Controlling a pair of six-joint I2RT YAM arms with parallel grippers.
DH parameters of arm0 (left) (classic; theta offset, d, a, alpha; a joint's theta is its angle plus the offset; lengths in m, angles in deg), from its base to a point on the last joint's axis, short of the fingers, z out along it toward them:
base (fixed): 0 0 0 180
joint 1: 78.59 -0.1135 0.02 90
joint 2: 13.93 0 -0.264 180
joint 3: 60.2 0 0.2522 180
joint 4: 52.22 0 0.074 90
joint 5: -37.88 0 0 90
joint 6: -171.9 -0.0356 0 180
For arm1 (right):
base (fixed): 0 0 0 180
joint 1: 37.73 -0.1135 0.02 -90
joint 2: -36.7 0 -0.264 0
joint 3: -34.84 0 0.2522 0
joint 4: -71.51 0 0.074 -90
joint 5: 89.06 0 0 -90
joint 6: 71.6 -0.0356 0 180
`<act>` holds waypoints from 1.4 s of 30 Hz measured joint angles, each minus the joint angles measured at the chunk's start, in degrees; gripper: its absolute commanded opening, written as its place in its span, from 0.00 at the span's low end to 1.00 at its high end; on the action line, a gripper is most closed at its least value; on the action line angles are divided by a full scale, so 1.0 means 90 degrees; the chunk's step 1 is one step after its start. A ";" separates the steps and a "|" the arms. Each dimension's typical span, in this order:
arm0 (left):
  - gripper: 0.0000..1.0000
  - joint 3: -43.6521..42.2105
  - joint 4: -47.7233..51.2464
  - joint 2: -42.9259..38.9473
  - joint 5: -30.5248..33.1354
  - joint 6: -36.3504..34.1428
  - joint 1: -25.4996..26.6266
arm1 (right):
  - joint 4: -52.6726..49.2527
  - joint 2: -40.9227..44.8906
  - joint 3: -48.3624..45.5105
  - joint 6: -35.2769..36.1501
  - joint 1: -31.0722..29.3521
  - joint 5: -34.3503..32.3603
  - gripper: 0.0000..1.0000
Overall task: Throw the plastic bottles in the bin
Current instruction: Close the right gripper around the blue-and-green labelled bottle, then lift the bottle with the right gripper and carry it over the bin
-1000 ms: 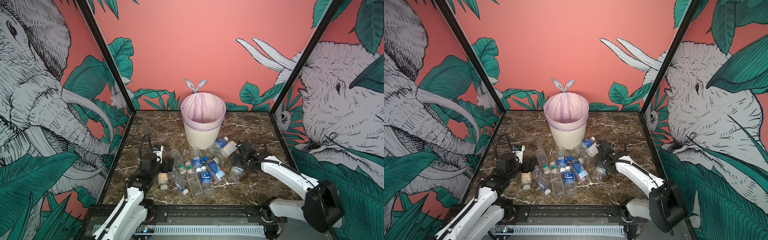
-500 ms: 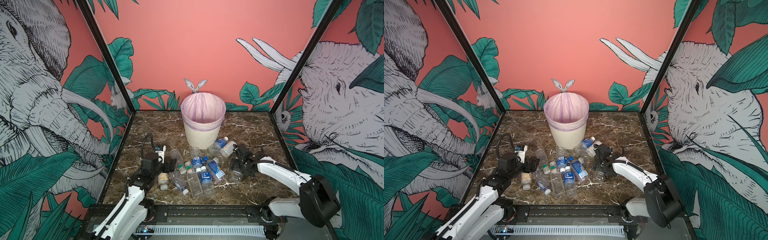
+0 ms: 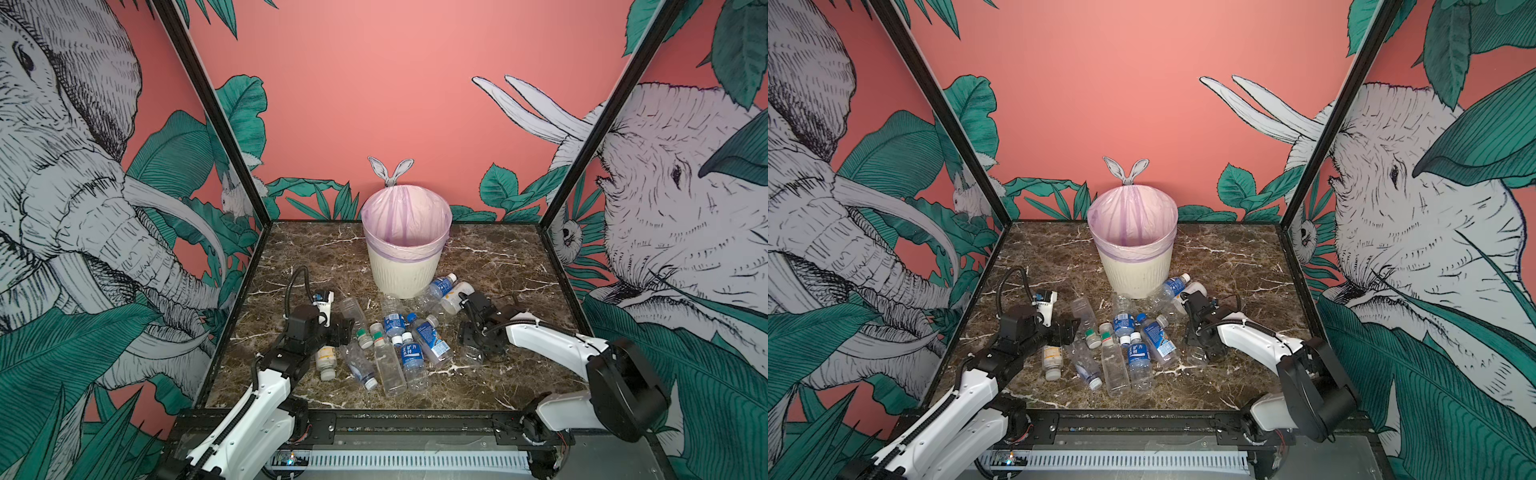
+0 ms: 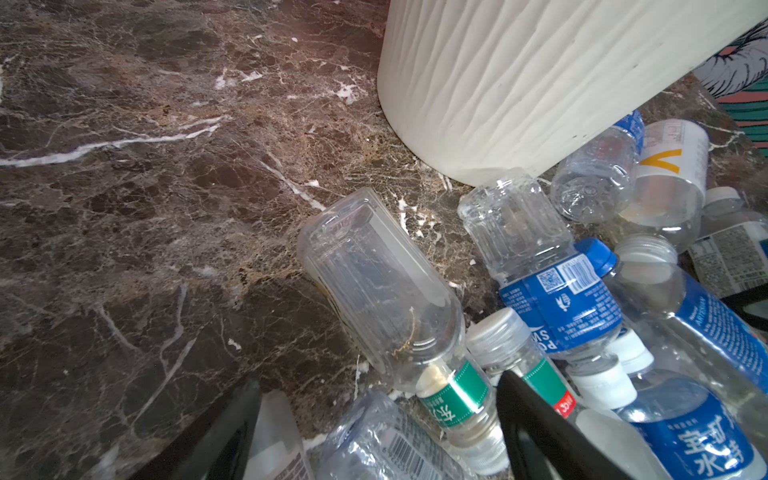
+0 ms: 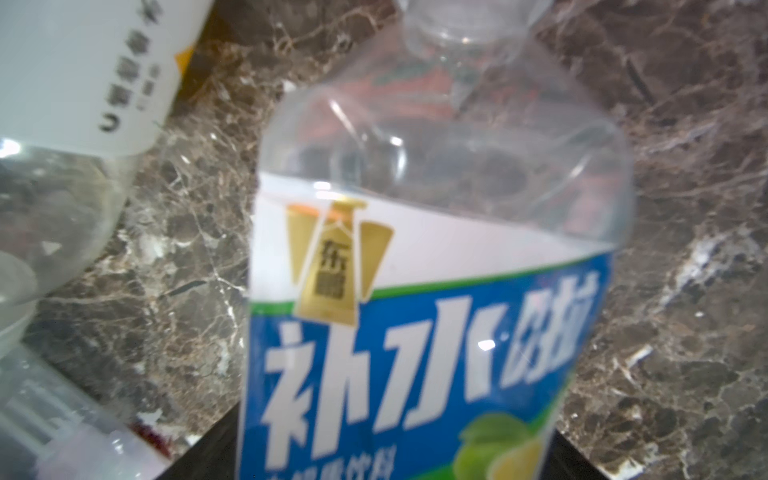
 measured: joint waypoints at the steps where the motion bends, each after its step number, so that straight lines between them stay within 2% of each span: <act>1: 0.90 0.0000 -0.0002 0.0007 0.0005 -0.0010 0.0002 | 0.0007 -0.0039 0.0000 0.0017 -0.0027 -0.0012 0.80; 8: 0.90 0.0000 -0.0005 0.0066 0.0041 -0.0034 0.0046 | 0.0015 -0.0075 -0.0034 0.0109 -0.0143 -0.0148 0.67; 12: 0.89 0.0000 -0.0012 0.0095 0.0053 -0.0039 0.0063 | 0.0019 0.0250 -0.0211 0.0141 -0.0221 -0.0364 0.63; 17: 0.89 0.0000 -0.0049 0.0148 0.0117 -0.0039 0.0075 | 0.0316 0.1273 -0.0869 0.0231 -0.0313 -0.0612 0.58; 22: 0.89 0.0000 -0.0051 0.0165 0.0148 -0.0039 0.0087 | 0.0622 0.2611 -0.1503 0.0551 -0.0619 -0.0928 0.57; 29: 0.89 0.0000 -0.0056 0.0165 0.0160 -0.0041 0.0092 | 0.0889 0.4432 -0.1817 0.1134 -0.0957 -0.1343 0.54; 35: 0.89 0.0000 -0.0066 0.0165 0.0163 -0.0041 0.0100 | 0.0933 0.5311 -0.1671 0.1639 -0.1188 -0.1647 0.54; 38: 0.89 0.0000 -0.0080 0.0165 0.0165 -0.0044 0.0112 | 0.0916 0.5319 -0.1231 0.1943 -0.1243 -0.1666 0.54; 42: 0.89 0.0000 -0.0087 0.0165 0.0165 -0.0041 0.0129 | 0.0872 0.4906 -0.0061 0.2395 -0.1273 -0.1651 0.53</act>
